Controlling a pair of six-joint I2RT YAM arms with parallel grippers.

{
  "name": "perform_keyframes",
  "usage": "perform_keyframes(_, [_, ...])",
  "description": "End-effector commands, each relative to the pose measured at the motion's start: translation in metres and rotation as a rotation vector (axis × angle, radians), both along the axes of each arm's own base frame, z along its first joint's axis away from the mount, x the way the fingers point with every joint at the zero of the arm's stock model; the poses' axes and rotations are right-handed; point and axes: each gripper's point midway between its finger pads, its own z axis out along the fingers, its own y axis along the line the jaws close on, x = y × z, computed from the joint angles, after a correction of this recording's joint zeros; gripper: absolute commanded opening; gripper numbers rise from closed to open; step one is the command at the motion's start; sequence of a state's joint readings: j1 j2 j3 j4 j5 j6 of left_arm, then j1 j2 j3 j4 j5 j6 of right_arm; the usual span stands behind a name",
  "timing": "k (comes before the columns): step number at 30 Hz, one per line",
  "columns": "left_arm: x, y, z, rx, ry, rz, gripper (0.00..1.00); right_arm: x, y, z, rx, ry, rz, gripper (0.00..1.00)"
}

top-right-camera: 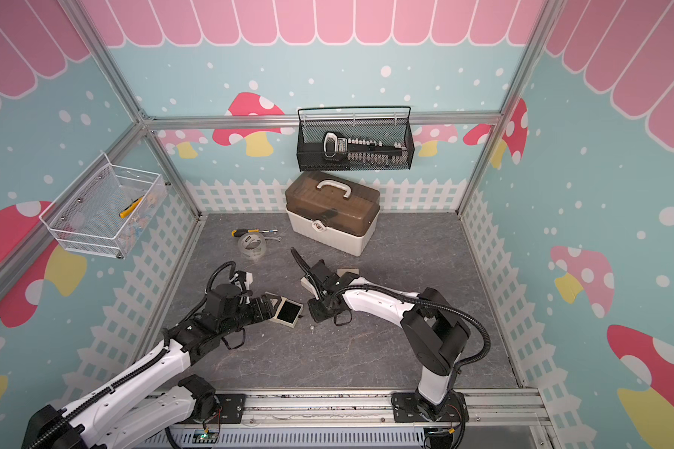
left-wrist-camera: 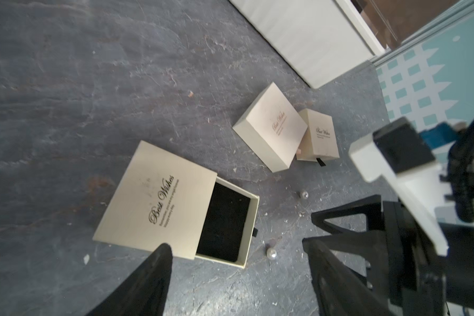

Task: Place the earrings into the drawer-style jewelry box
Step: Open the drawer in the jewelry box, then pick up the earring from the center of the board.

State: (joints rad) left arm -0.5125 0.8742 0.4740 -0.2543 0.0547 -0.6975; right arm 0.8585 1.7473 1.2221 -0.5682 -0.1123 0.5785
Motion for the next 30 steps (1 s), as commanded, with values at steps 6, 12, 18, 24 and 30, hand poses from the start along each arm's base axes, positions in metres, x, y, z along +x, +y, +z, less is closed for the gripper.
perform_keyframes(6, [-0.020,-0.010,-0.020,-0.163,0.038,0.006,0.80,-0.014,0.007,0.010,-0.166,-0.041,0.059,0.57])
perform_keyframes(12, [-0.026,-0.025,-0.029,-0.231,0.071,-0.054,0.80,-0.019,0.018,0.007,-0.155,0.019,0.045,0.61])
perform_keyframes(18, [-0.027,-0.029,-0.037,-0.275,0.095,-0.068,0.78,-0.020,0.021,0.005,-0.168,0.054,0.001,0.60])
perform_keyframes(24, [-0.023,-0.021,-0.039,-0.351,0.110,-0.049,0.76,-0.021,0.014,-0.008,-0.272,0.144,-0.092,0.30])
perform_keyframes(30, [-0.027,-0.022,-0.041,-0.353,0.120,-0.076,0.76,-0.020,0.015,-0.020,-0.287,0.230,-0.154,0.32])
